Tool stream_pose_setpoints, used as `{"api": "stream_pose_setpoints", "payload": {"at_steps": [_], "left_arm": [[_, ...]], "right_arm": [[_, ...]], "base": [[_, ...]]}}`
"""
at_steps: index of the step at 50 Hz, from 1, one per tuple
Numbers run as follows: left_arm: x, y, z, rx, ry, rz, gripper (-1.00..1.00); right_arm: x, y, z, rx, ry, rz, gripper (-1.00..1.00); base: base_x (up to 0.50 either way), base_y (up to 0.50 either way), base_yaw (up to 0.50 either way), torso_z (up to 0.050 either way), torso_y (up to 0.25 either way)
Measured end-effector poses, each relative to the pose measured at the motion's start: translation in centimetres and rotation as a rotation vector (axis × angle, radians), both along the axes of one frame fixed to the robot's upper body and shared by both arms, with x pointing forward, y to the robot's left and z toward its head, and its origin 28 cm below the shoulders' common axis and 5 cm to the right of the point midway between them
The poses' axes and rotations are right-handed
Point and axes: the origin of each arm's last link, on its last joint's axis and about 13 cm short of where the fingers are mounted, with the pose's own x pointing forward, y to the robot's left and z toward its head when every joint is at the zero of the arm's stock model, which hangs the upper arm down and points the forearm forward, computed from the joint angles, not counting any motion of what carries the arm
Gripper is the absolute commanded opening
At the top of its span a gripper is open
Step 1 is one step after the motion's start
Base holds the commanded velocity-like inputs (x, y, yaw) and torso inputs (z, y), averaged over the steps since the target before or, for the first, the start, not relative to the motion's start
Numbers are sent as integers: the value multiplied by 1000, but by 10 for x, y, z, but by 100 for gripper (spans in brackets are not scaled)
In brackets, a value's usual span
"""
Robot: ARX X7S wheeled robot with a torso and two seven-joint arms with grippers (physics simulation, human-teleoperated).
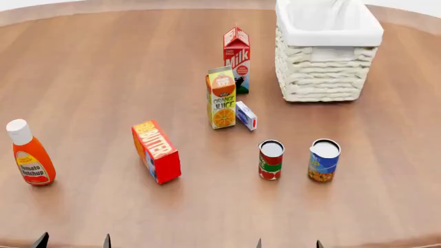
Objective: Pick up the orange juice, and put it in the basket.
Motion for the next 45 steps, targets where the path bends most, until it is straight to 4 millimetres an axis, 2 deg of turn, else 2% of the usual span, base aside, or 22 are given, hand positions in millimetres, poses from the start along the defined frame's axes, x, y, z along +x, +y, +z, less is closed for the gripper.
{"api": "stream_pose_setpoints", "payload": {"at_steps": [7, 27, 45], "left_arm": [[0, 0, 0, 0, 0, 0, 100], [0, 0, 0, 0, 0, 0, 100], [0, 0, 0, 0, 0, 0, 100]], "right_arm": [[-1, 0, 0, -2, 0, 5, 100], [8, 1, 22, -32, -36, 22, 100], [12, 3, 28, -40, -46, 30, 100]], "base": [[0, 0, 0, 0, 0], [16, 0, 0, 0, 0], [229, 0, 0, 0, 0]]}}
